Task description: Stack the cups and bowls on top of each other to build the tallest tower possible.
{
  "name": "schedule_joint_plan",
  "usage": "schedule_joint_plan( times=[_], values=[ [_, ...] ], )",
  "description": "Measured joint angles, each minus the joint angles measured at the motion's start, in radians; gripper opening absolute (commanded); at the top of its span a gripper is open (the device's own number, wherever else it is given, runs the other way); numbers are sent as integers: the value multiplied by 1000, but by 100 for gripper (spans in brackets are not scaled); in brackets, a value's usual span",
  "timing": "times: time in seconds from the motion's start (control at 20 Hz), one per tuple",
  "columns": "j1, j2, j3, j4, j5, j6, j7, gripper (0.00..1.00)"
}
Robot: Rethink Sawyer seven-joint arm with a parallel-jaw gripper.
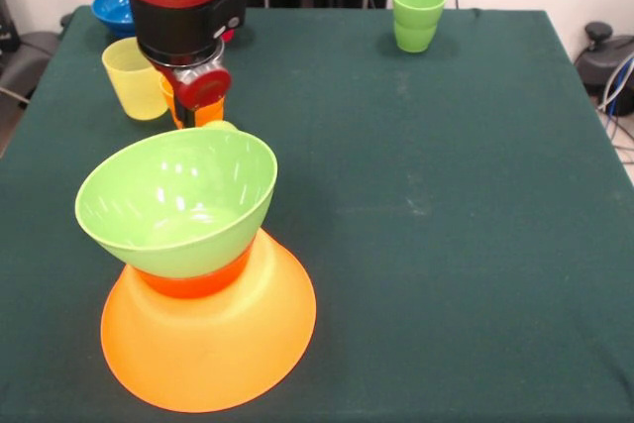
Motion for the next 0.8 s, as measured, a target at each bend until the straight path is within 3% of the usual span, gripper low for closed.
schedule_joint_plan(
  times=[0.45,0.8],
  values=[
    [-21,5,2,-1,-13,-24,0,0],
    [-40,19,11,-2,-41,-127,0,0]
  ],
)
